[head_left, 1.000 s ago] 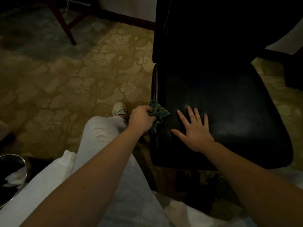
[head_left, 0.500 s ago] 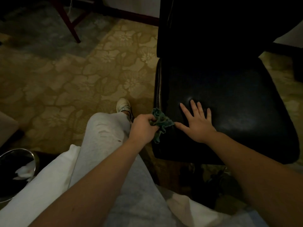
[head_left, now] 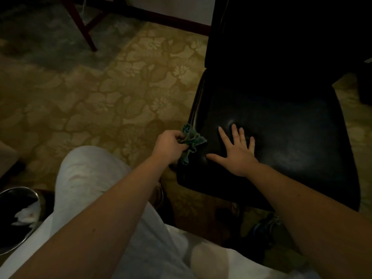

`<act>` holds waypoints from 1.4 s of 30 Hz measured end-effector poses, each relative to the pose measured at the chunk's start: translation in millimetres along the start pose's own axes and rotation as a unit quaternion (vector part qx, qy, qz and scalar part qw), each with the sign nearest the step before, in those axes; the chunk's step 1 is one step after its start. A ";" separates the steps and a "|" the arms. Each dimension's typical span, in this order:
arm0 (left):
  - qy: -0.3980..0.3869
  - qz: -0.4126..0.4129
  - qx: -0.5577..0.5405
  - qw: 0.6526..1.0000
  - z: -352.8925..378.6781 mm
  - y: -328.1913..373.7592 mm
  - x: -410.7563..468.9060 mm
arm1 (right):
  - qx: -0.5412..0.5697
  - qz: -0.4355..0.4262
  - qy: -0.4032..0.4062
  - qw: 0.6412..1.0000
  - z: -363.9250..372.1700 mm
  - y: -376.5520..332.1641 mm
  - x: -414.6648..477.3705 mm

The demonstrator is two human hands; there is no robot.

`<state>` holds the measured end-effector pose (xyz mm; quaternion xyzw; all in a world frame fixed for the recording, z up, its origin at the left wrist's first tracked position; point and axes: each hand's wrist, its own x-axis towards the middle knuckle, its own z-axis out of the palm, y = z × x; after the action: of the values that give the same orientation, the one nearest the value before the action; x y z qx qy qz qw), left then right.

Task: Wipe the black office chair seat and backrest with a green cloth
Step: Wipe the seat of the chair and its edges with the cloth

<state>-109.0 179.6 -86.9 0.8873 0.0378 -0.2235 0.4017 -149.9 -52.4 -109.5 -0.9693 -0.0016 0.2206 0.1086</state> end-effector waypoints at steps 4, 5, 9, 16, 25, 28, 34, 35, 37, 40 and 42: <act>-0.017 -0.008 -0.020 1.000 6.5 -17.6 -23.6 | -0.007 0.008 0.010 1.000 2.7 -2.5 0.2; -0.012 -0.007 -0.020 1.000 8.0 -18.7 -27.3 | -0.008 0.008 0.014 1.000 2.5 -2.3 -0.5; 0.019 0.008 -0.021 1.000 9.7 -17.0 -29.4 | -0.010 0.001 0.022 1.000 1.2 -1.4 -1.8; 0.081 0.006 -0.033 0.996 15.2 4.2 -12.5 | 0.010 -0.028 0.000 1.000 -3.7 8.0 -8.3; 0.035 -0.049 -0.089 0.994 24.0 -23.8 -58.6 | -0.015 -0.033 0.000 0.999 -4.8 11.9 -11.5; 0.053 -0.037 -0.092 0.994 26.7 -25.3 -55.1 | -0.008 -0.039 0.010 0.999 -2.7 12.1 -10.8; 0.099 -0.041 -0.107 0.988 22.6 -19.4 -23.5 | 0.013 -0.031 0.010 0.999 -1.0 9.1 -2.7; 0.097 -0.052 -0.116 0.987 22.0 -21.4 -22.3 | 0.015 -0.029 0.010 0.999 -1.2 8.4 -1.4; 0.102 -0.074 -0.123 0.984 23.1 -26.6 -26.8 | 0.015 -0.025 0.013 0.999 -0.6 6.0 0.2; 0.117 -0.108 -0.152 0.975 28.0 -36.4 -40.5 | 0.011 -0.014 0.021 1.000 -0.4 0.8 1.9; 0.127 -0.115 -0.162 0.972 32.5 -40.7 -48.4 | 0.008 -0.007 0.029 1.000 0.4 -1.9 3.8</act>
<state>-174.3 188.8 -113.4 0.8214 0.2256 -0.1451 0.5034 -146.5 -50.3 -111.0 -0.9744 -0.0032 0.1914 0.1182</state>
